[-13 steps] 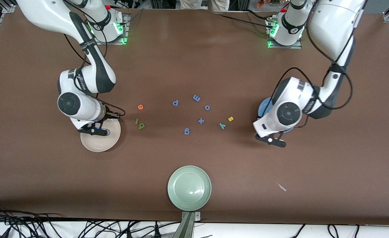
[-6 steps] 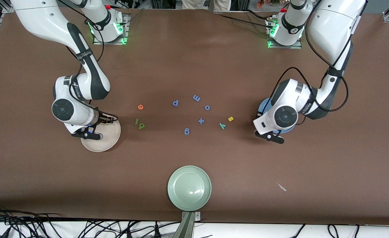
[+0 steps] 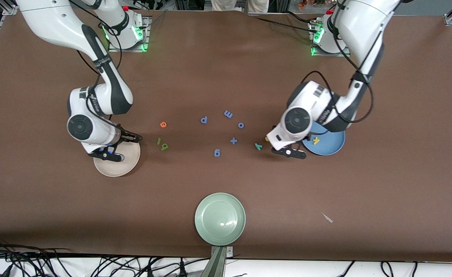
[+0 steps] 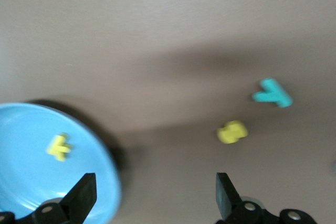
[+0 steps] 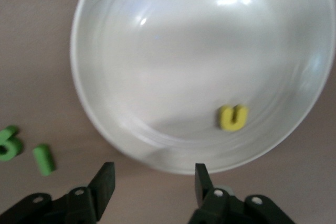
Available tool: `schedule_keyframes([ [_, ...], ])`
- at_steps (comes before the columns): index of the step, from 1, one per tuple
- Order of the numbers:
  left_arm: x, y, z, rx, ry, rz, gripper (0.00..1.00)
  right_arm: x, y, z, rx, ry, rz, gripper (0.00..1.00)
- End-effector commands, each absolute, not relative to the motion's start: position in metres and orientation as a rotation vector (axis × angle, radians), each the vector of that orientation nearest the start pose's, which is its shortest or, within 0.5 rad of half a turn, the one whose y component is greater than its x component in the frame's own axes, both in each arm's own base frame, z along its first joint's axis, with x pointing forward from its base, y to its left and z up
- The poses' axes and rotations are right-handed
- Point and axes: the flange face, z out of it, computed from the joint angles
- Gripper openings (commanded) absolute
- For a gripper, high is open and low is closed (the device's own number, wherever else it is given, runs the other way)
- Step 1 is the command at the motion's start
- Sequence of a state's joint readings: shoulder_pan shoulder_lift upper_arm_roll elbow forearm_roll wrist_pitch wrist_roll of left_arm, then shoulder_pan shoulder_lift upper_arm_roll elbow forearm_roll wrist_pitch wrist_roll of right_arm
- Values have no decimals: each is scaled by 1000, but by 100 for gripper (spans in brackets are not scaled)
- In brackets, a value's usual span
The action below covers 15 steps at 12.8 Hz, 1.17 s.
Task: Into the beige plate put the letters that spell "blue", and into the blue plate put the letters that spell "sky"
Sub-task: 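Place k on blue plate with the left gripper while the right gripper carries u, then reach orange e with the right gripper while the left gripper reaches yellow s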
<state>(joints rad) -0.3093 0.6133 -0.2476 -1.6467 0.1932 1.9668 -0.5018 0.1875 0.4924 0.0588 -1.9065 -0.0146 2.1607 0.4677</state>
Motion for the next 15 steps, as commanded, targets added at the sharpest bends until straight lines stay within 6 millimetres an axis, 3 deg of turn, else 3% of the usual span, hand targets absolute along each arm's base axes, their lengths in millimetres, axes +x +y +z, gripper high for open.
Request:
schedule_keyframes([
  [1,577,-346,231,-2958,-65,294,100,566,197,233,-3132,430,403,71],
  [3,574,-346,225,-2922,-427,285,100,557,227,237,-3110,493,397,71],
  [5,575,-349,215,-2877,-826,323,100,543,242,229,-3097,518,399,71],
  [9,574,-346,195,-2693,-1429,267,100,513,246,205,-3088,538,369,71],
  [12,571,-335,190,-2477,-1700,176,100,502,242,192,-3082,532,331,71],
  [15,553,-341,174,-2399,-1728,-27,100,498,240,187,-3082,528,323,71],
])
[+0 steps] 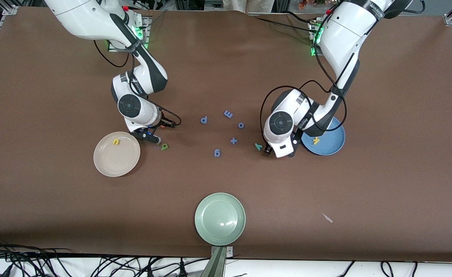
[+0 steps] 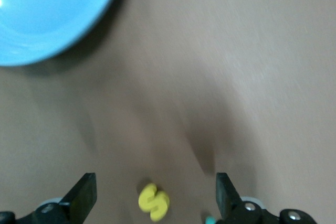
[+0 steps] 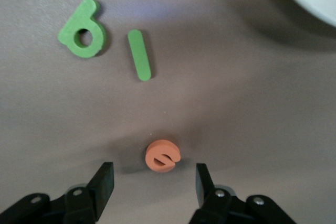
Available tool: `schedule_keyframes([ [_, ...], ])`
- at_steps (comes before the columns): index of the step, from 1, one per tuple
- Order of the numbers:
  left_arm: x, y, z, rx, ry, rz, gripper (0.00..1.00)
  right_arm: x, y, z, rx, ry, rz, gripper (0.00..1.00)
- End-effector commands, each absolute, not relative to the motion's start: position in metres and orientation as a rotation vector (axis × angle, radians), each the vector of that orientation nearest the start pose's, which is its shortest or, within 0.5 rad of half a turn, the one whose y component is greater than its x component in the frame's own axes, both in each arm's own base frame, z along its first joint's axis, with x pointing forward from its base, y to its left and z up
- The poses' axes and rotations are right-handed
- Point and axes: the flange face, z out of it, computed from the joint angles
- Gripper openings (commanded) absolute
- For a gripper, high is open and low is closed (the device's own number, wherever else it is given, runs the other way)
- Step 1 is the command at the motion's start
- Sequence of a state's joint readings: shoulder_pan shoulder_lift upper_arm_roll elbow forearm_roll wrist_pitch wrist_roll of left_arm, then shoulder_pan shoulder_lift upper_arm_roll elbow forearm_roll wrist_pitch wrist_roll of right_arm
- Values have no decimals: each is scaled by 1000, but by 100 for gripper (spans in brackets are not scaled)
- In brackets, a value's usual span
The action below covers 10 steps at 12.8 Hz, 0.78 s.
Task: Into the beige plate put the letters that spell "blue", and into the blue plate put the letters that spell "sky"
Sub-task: 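Reach orange e with the right gripper while the left gripper reaches yellow s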
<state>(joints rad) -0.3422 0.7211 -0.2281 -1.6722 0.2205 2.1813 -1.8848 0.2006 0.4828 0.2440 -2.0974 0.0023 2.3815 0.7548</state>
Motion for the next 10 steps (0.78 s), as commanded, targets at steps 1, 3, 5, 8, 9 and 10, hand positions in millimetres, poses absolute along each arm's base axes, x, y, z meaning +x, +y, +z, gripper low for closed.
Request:
schedule_keyframes([
  [1,553,-343,174,-2414,-1785,-37,98,497,240,186,-3082,528,323,71],
  [3,550,-345,170,-2412,-1829,-39,82,494,239,182,-3079,522,310,70],
  [5,547,-350,176,-2409,-1855,-4,82,489,238,177,-3080,507,284,68],
  [8,543,-353,176,-2407,-1858,12,70,488,236,175,-3080,504,282,65],
  [9,541,-352,176,-2398,-1868,30,62,488,236,175,-3079,504,280,60],
  [10,539,-350,174,-2391,-1868,36,60,488,236,175,-3078,504,276,52],
])
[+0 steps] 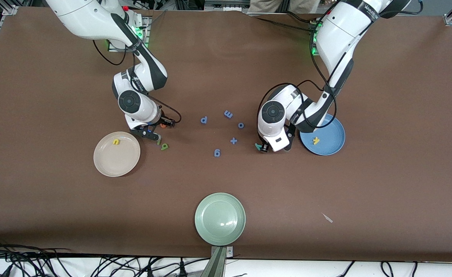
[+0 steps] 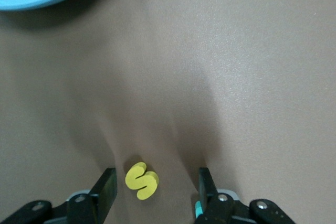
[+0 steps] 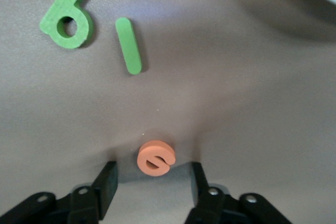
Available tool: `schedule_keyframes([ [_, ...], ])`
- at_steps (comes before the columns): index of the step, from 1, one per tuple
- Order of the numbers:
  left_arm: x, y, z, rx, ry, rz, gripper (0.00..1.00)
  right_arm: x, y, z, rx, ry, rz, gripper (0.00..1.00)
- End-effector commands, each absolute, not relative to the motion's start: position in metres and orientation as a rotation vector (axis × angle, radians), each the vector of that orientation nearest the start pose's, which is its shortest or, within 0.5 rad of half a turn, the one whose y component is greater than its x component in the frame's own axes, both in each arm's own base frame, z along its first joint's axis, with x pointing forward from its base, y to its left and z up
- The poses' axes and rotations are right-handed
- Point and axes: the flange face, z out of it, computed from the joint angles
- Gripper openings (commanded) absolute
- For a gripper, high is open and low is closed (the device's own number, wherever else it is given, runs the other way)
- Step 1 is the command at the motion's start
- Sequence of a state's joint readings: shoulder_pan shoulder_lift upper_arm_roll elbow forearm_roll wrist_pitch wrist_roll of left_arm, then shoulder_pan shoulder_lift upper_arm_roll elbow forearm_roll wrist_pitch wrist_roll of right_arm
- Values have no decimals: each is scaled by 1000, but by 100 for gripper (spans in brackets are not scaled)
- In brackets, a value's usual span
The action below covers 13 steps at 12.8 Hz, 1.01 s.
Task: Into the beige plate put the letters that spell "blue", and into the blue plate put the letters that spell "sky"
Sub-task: 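Reach orange e with the right gripper while the left gripper reaches yellow s, then place s on blue plate with the left gripper while the right gripper grasps e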
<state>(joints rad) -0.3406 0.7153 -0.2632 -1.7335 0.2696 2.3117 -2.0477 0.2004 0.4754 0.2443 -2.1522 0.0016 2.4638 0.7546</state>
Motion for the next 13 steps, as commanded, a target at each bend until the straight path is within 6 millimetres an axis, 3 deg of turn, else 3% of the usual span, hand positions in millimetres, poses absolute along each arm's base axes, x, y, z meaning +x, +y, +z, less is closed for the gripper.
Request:
schedule_keyframes([
  [1,537,-345,171,-2380,-1866,41,53,487,236,175,-3079,500,273,43],
  [2,537,-342,171,-2376,-1866,41,49,487,236,174,-3082,491,273,34],
  [6,544,-337,177,-2342,-1948,136,0,488,235,177,-3085,469,272,11],
  [8,547,-332,178,-2355,-1941,152,0,494,232,188,-3088,450,256,11],
  [9,551,-328,182,-2378,-1920,156,0,506,220,203,-3101,409,243,11],
  [11,562,-317,203,-2386,-1916,138,0,528,196,222,-3137,347,356,12],
  [13,576,-299,223,-2415,-1819,141,0,529,196,224,-3129,368,359,21],
])
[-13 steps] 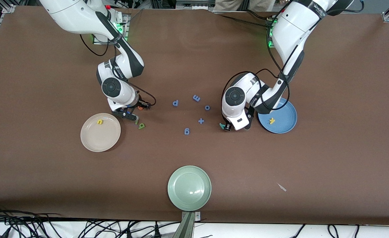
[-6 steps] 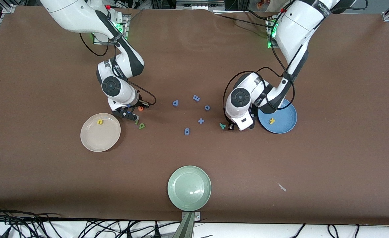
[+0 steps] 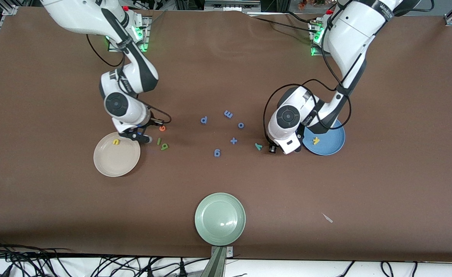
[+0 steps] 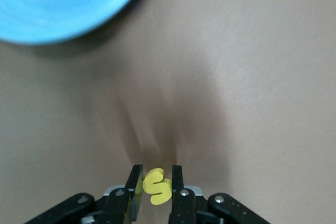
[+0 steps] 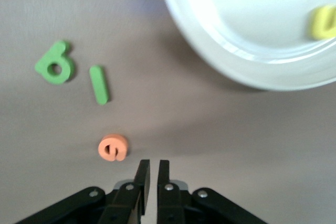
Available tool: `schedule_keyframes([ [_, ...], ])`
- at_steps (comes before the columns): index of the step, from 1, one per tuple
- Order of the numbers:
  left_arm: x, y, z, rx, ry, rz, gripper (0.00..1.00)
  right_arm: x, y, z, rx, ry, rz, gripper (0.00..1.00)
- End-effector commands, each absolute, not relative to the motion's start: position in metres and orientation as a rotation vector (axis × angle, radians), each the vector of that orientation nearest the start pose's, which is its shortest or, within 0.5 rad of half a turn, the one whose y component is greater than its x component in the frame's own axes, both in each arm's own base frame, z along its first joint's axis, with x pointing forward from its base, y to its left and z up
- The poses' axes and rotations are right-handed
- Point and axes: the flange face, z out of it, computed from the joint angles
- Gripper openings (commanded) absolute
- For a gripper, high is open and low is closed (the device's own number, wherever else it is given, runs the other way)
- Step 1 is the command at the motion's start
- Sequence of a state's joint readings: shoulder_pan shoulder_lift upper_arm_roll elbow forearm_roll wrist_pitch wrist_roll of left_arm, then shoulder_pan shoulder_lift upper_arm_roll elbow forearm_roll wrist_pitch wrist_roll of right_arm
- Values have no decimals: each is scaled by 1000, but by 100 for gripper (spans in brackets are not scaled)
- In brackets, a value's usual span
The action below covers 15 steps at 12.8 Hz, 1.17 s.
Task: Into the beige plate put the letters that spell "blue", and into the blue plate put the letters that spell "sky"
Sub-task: 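Place s on blue plate with the left gripper while the right gripper grasps e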
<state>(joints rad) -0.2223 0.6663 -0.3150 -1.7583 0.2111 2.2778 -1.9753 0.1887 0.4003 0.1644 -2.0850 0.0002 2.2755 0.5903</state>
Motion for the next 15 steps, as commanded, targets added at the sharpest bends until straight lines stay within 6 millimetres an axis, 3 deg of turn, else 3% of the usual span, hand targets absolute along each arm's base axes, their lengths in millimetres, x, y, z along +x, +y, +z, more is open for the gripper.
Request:
schedule_keyframes([
  [1,584,-282,237,-2429,-1762,153,0,529,197,223,-3128,378,357,42],
  [2,588,-268,247,-2451,-1699,163,0,528,198,220,-3127,378,362,56],
  [3,591,-256,254,-2481,-1629,172,0,526,202,214,-3120,390,346,63],
  [5,590,-218,254,-2529,-1451,230,0,518,220,198,-3097,442,312,64],
  [6,589,-204,256,-2570,-1370,248,0,518,226,200,-3091,457,298,64],
  [8,576,-198,246,-2571,-1304,278,0,518,234,201,-3094,441,281,64],
  [9,575,-198,244,-2581,-1273,289,37,519,235,198,-3088,442,270,64],
  [10,572,-198,241,-2586,-1245,302,99,519,235,194,-3084,443,262,64],
  [13,575,-203,247,-2599,-1236,290,100,518,234,185,-3083,444,260,64],
  [15,578,-227,257,-2641,-1209,267,100,517,233,177,-3078,444,243,64],
])
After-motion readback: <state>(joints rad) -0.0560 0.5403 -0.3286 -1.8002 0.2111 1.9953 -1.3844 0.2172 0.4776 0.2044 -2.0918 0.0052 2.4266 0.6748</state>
